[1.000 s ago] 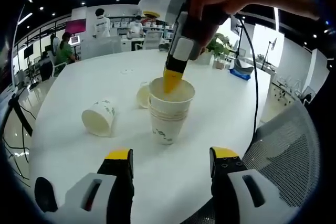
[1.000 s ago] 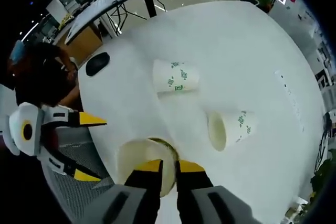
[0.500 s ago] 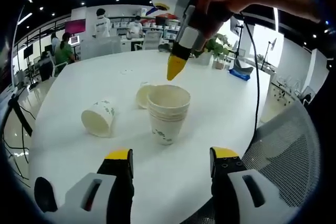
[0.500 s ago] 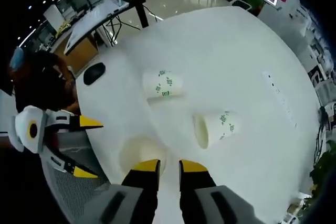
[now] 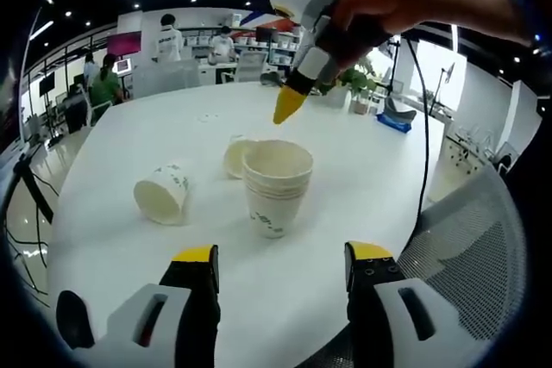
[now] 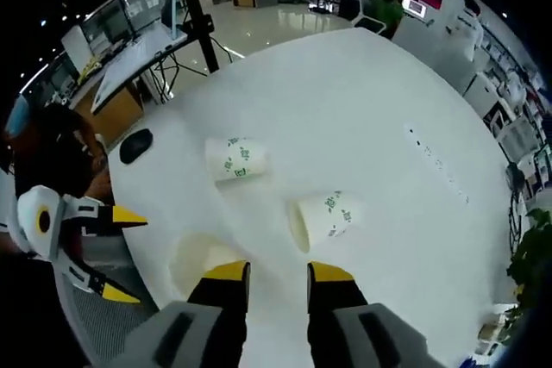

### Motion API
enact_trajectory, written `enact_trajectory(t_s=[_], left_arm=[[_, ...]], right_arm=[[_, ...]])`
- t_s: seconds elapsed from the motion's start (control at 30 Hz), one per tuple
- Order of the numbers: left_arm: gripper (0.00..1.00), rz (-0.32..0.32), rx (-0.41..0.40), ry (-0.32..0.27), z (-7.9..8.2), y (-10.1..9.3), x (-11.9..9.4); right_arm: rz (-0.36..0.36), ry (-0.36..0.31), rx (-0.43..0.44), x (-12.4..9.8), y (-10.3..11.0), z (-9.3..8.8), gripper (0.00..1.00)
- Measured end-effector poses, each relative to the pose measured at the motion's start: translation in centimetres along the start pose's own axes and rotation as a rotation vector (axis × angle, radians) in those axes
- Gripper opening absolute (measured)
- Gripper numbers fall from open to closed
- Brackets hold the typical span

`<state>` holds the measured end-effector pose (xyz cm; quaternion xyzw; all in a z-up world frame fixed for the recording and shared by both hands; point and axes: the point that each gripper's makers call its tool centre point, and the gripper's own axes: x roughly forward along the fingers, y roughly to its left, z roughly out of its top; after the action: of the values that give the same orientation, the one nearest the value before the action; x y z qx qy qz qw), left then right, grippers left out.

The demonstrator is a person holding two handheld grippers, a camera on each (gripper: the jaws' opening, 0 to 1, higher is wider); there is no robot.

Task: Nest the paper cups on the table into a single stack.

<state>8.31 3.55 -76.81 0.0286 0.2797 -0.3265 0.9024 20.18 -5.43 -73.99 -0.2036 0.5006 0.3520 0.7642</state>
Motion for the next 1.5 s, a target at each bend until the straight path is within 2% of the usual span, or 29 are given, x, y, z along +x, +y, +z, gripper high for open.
enact_trajectory(t_s=[0.2,0.37,0.67,0.9,1.0,1.07,1.2,1.3,1.5], left_arm=[[0.58,0.003,-0.002,0.001,0.0,0.0,-0.1],[0.58,0.003,-0.002,0.005,0.1,-0.1,-0.3],[0.58,0.016,-0.036,-0.007,0.4,0.6,-0.3],[0.57,0.041,-0.09,-0.019,0.6,1.7,-0.3],[0.57,0.048,-0.101,-0.019,0.7,2.0,-0.2],[0.57,0.055,-0.073,-0.002,0.5,2.3,-0.1],[0.56,0.066,-0.072,-0.001,0.7,3.6,-0.3],[0.56,0.081,-0.096,-0.009,0.7,5.1,-0.2],[0.56,0.115,-0.147,-0.013,0.4,6.3,0.2]], right_arm=[[-0.01,-0.024,0.018,0.9,-0.4,-0.8,0.31],[0.007,-0.056,0.057,0.5,0.0,-1.2,0.35],[0.051,-0.184,0.156,-0.7,1.1,-1.5,0.46],[0.06,-0.246,0.189,-1.9,1.9,-3.7,0.55],[0.066,-0.278,0.186,-2.4,2.2,-4.1,0.59],[0.043,-0.31,0.168,-2.4,1.4,-4.0,0.59],[0.012,-0.328,0.176,-2.8,1.3,-5.1,0.59],[0.002,-0.339,0.229,-2.5,1.3,-5.7,0.58],[0.002,-0.391,0.261,-3.3,2.7,-6.6,0.59]])
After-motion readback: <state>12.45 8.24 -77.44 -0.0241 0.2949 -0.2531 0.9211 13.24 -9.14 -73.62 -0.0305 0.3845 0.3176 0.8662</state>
